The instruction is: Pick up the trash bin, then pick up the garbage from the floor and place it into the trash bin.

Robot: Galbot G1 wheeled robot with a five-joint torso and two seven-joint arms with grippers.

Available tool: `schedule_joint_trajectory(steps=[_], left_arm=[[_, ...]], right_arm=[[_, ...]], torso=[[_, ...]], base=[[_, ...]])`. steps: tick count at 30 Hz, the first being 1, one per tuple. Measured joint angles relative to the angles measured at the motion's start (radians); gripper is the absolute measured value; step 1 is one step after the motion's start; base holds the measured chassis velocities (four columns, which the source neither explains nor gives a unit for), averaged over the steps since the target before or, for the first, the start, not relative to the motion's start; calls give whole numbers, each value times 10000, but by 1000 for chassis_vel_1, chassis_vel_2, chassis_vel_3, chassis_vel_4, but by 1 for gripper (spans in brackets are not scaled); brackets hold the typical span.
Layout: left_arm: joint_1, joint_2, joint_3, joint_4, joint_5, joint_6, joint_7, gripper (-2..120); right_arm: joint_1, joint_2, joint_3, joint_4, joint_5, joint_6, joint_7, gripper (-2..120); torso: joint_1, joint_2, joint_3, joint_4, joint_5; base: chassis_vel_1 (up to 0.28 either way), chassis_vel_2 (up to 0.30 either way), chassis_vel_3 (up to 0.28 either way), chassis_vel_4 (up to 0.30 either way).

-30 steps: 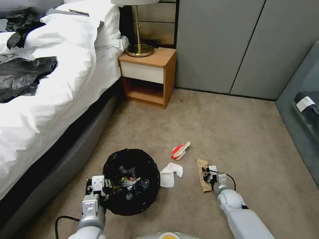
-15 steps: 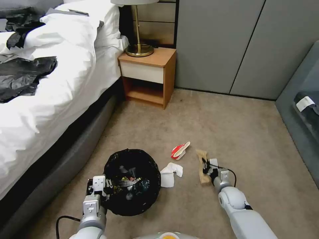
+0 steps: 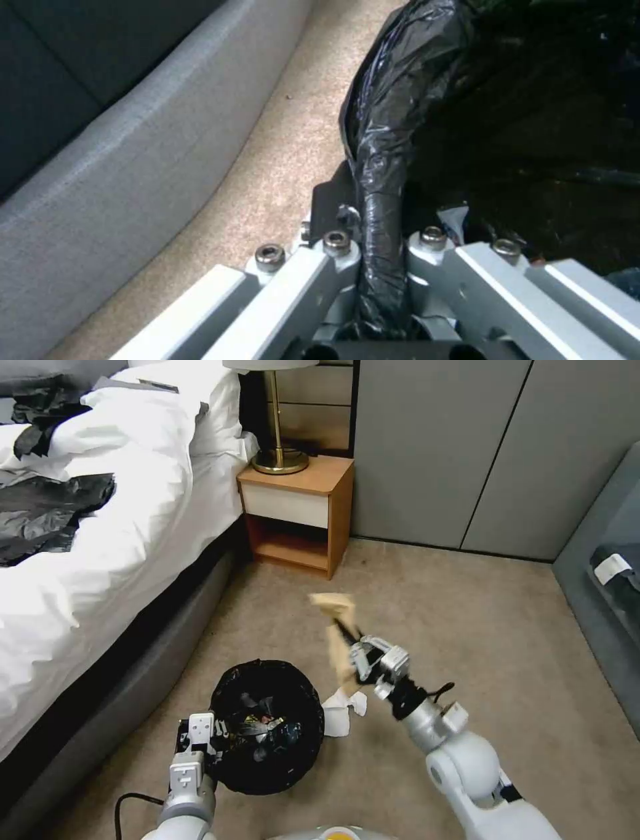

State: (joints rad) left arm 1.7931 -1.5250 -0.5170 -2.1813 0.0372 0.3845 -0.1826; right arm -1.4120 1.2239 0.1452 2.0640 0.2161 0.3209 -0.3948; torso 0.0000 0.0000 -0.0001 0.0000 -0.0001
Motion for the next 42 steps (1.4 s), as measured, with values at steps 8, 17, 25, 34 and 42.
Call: schedule_joint_trajectory(steps=[8, 17, 25, 34, 42], left_arm=[[-45, -27, 139, 51, -17, 9, -1, 0], [-2, -73, 297, 49, -2, 12, -3, 0], [-47, -73, 437, 50, 93, 52, -8, 0], [94, -66, 538, 26, 149, 51, -18, 0], [34, -19, 465, -2, 146, 66, -18, 0]], right_arm=[[39, -27, -1647, -1178, -931, 169, 593, 0], [600, 335, -2233, -2366, -1103, -217, 1203, 0], [1038, 307, -2404, -2551, -1058, -688, 1555, 17], [1201, 415, -2561, -2640, -1050, -801, 1613, 43], [1008, 359, -2487, -2522, -1086, -790, 1655, 77]], torso=[[0, 0, 0, 1, 3], [0, 0, 0, 1, 3], [-1, 0, 1, 0, 1], [0, 0, 1, 0, 2], [0, 0, 1, -1, -1]], base=[[0, 0, 0, 0], [0, 0, 0, 0], [0, 0, 0, 0], [0, 0, 0, 0], [0, 0, 0, 0]])
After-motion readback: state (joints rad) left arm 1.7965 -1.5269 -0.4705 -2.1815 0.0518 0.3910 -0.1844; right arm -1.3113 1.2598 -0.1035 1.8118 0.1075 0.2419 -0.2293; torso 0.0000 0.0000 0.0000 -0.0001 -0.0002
